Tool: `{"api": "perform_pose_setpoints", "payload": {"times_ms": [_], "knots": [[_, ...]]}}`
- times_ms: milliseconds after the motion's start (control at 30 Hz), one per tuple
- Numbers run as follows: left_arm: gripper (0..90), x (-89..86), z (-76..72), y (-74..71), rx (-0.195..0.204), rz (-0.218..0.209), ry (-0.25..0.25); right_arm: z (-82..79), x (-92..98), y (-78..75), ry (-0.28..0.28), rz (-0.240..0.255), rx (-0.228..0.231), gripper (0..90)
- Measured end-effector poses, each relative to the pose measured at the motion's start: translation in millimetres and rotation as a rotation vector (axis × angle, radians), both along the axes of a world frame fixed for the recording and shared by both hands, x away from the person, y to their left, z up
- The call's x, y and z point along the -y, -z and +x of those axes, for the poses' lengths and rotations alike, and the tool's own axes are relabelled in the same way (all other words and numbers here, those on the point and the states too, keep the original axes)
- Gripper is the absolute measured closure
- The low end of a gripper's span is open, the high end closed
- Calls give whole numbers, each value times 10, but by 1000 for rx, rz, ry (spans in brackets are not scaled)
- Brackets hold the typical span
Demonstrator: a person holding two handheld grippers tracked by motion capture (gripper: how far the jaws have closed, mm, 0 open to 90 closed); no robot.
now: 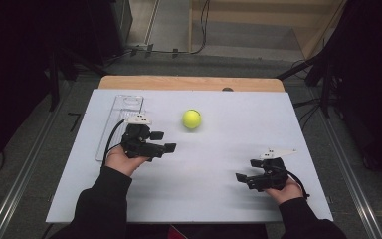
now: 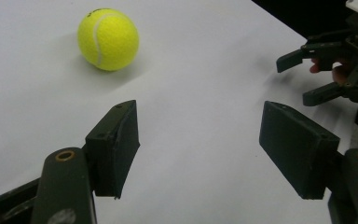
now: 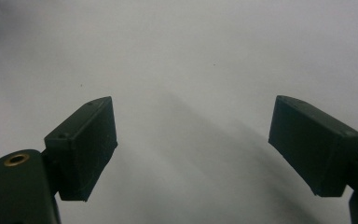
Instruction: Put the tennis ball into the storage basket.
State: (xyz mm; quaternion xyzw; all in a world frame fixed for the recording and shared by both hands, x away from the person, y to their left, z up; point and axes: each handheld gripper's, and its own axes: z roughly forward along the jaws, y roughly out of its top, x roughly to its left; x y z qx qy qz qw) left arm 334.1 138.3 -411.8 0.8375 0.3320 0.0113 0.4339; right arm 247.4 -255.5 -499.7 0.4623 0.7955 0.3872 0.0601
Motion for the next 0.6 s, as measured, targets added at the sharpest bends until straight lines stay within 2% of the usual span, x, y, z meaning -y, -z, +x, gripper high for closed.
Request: {"api": "perform_pose_setpoints", "payload": {"times_ms": [233, 367, 567, 600], "knots": [[293, 44, 78, 53, -12, -15, -6, -4, -11, 4, -6, 0, -7, 133], [293, 83, 122, 74, -12, 7, -8, -6, -9, 3, -9, 0, -6, 133], [293, 158, 181, 83, 15, 13, -9, -9, -14, 3, -16, 1, -6, 133], [293, 165, 200, 87, 13, 24, -5, -10, -14, 4, -17, 0, -6, 133]]}}
